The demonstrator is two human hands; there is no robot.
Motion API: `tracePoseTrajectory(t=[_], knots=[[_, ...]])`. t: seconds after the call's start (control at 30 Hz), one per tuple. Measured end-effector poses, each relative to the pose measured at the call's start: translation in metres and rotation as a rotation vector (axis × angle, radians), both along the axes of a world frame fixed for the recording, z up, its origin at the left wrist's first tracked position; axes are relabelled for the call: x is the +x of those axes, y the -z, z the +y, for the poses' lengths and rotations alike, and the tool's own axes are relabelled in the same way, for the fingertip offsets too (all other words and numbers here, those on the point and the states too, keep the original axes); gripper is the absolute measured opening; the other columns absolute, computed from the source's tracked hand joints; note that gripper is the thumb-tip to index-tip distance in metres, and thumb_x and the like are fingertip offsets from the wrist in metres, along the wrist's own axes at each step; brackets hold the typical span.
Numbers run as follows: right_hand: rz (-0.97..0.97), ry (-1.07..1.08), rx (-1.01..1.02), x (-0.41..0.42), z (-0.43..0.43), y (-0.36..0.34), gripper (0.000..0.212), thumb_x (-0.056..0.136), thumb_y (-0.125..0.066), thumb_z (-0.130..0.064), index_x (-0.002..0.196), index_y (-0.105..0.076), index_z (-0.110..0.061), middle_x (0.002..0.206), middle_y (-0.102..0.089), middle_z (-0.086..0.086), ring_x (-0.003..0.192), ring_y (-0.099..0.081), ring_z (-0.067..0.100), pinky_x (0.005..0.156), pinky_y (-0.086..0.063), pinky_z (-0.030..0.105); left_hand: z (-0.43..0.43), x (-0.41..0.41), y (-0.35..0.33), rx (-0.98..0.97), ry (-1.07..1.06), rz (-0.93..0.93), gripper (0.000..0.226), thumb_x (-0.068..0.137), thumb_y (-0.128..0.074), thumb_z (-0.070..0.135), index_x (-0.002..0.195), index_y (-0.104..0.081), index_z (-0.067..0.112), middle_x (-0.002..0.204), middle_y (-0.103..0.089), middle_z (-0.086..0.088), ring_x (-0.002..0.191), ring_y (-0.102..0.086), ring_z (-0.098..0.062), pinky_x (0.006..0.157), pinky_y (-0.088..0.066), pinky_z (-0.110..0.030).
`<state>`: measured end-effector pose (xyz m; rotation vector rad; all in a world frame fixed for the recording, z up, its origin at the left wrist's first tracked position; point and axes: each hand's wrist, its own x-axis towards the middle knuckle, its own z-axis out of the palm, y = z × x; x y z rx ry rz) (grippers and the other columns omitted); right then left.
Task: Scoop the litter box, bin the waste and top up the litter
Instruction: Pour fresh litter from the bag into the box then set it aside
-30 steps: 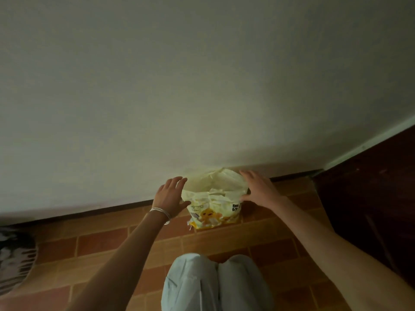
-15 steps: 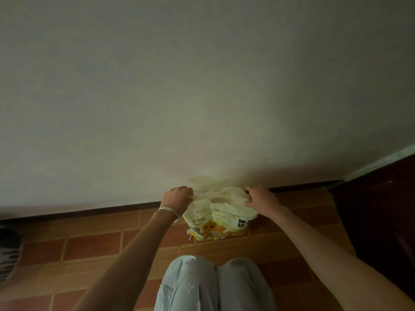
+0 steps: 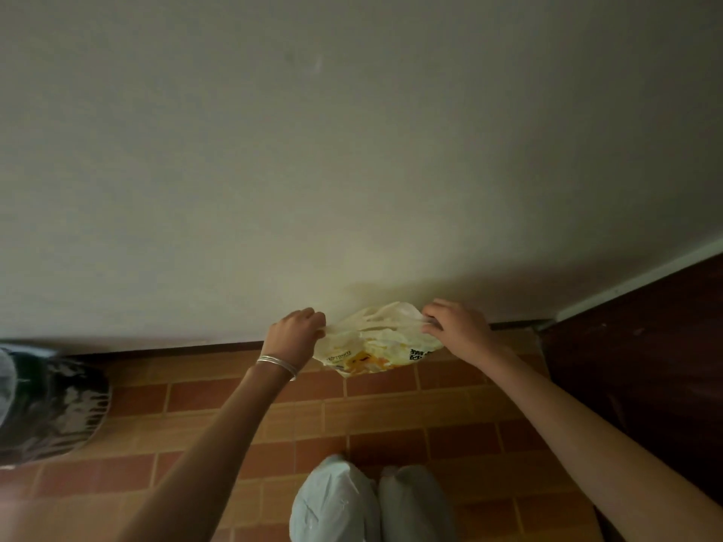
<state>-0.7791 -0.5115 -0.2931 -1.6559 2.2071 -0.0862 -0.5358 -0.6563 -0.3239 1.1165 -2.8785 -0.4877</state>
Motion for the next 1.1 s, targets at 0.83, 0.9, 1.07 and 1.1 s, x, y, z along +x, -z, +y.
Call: tracePoseTrajectory(t=[0.83,0.9,1.07,1.1], knots=[[-0.011,-0.313,-0.368,0.075,-0.036,-0.358,0.029,0.082,-0.062,-0.045,0.083,-0.059,-0.017,0.072,-0.053,-0.009,0.074,-0.057,0.018,0.060,-0.032,0.026,0.029,0.120,-0.367,-0.360,-0.306,0.291,0.003,0.086,-0.061,0.011,0.084,-0.062,0.008,0.079,-0.059,-0.006,0.075,-0.055,-0.026,0.052,-0.047,-0.036],[-0.015,-0.357,-0.393,0.084,-0.042,-0.366,0.028,0.082,-0.062,-0.045,0.083,-0.058,-0.017,0.071,-0.052,-0.010,0.073,-0.056,0.016,0.059,-0.032,0.026,0.036,0.133,-0.372,-0.382,-0.342,0.294,0.003,0.086,-0.061,0.010,0.085,-0.062,0.008,0.079,-0.059,-0.006,0.075,-0.055,-0.026,0.052,-0.047,-0.037],[-0.033,-0.462,-0.412,0.111,-0.060,-0.377,0.025,0.084,-0.061,-0.042,0.081,-0.056,-0.017,0.072,-0.052,-0.009,0.071,-0.049,0.013,0.060,-0.030,0.027,0.050,0.167,-0.377,-0.398,-0.444,0.296,0.004,0.087,-0.060,0.010,0.084,-0.061,0.008,0.078,-0.058,-0.006,0.073,-0.055,-0.029,0.054,-0.049,-0.042],[-0.038,-0.482,-0.415,0.117,-0.063,-0.379,0.026,0.084,-0.061,-0.042,0.081,-0.055,-0.017,0.072,-0.054,-0.008,0.071,-0.050,0.014,0.060,-0.030,0.028,0.054,0.174,-0.377,-0.400,-0.466,0.296,0.004,0.087,-0.060,0.010,0.084,-0.061,0.008,0.078,-0.058,-0.007,0.073,-0.055,-0.029,0.054,-0.049,-0.041]])
